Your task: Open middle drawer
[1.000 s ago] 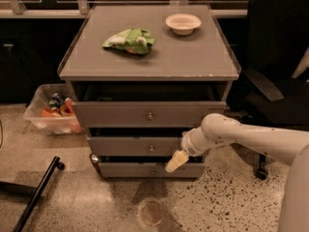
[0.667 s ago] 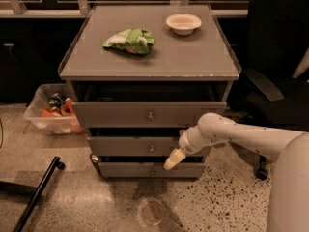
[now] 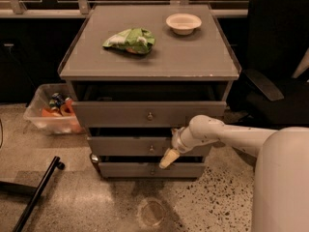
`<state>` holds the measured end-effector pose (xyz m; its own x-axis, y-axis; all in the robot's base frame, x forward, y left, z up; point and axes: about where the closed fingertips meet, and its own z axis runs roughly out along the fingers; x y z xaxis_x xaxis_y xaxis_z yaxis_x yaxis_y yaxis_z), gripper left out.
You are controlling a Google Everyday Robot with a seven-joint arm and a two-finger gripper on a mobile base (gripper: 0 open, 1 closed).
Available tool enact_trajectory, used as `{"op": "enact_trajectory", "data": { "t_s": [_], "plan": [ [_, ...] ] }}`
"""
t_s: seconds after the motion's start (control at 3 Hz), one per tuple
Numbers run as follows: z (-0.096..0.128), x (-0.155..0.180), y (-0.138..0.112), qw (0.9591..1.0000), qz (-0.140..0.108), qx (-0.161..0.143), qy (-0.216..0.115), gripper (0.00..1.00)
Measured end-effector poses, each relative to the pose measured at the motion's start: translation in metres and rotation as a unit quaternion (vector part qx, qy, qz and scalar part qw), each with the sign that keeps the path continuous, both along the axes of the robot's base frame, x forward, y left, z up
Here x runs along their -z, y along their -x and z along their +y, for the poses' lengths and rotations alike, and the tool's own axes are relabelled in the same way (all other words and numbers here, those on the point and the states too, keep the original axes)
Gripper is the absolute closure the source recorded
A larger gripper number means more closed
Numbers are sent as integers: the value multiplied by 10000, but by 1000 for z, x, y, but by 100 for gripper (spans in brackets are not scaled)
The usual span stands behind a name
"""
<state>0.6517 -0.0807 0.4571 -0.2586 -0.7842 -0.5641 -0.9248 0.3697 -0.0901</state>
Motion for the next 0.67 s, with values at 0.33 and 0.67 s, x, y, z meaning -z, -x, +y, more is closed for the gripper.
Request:
{"op": "enact_trajectory", "data": {
  "t_s": [0.33,0.67],
  "plan": [
    [8,15,-8,9998,-179,-61,-48,0],
    [16,28,-16,9992,-376,9,-93,0]
  ]
}}
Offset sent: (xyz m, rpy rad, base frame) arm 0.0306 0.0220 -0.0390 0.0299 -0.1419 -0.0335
